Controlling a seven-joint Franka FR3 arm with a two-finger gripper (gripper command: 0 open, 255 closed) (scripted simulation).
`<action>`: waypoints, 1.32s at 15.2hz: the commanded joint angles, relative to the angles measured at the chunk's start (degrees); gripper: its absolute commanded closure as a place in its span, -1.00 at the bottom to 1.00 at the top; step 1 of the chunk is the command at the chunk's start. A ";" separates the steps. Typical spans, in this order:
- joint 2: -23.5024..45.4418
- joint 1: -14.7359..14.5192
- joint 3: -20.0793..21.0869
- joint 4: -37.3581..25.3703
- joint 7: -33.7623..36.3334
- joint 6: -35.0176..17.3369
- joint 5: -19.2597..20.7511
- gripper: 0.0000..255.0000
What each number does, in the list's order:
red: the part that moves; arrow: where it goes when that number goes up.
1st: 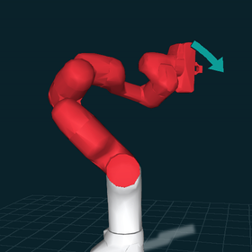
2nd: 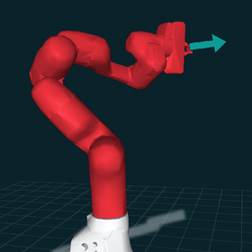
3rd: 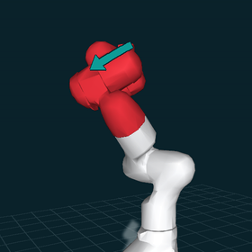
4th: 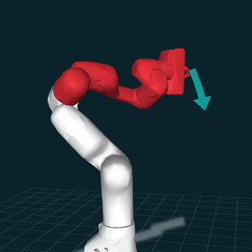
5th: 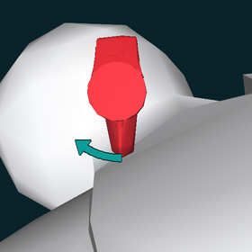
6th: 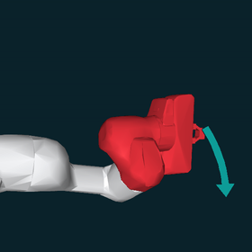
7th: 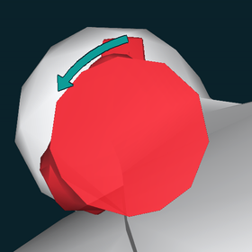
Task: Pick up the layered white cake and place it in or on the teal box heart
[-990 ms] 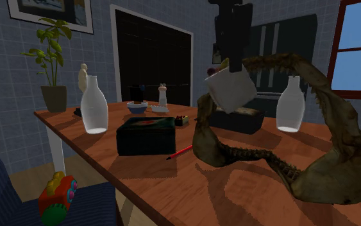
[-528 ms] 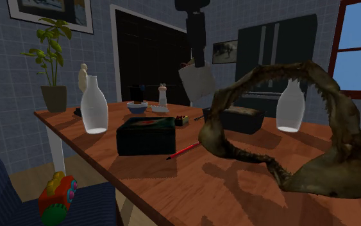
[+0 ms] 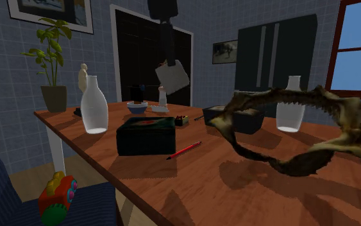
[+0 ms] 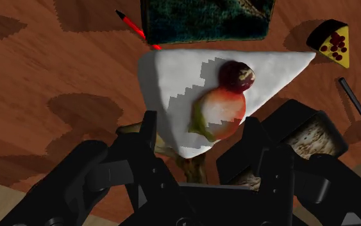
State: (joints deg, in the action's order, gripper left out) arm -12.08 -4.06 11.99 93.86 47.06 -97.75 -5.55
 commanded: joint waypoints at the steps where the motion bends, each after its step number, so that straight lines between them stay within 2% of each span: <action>1: 1.27 -0.99 2.00 -2.28 3.18 0.80 0.73 1.00; 4: 3.72 -2.90 5.58 -5.91 8.77 1.77 2.36 1.00; 20: -0.71 -3.12 5.20 11.40 7.52 -11.25 0.82 1.00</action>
State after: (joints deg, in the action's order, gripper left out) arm -12.65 -7.14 17.17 104.28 54.61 -108.12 -4.67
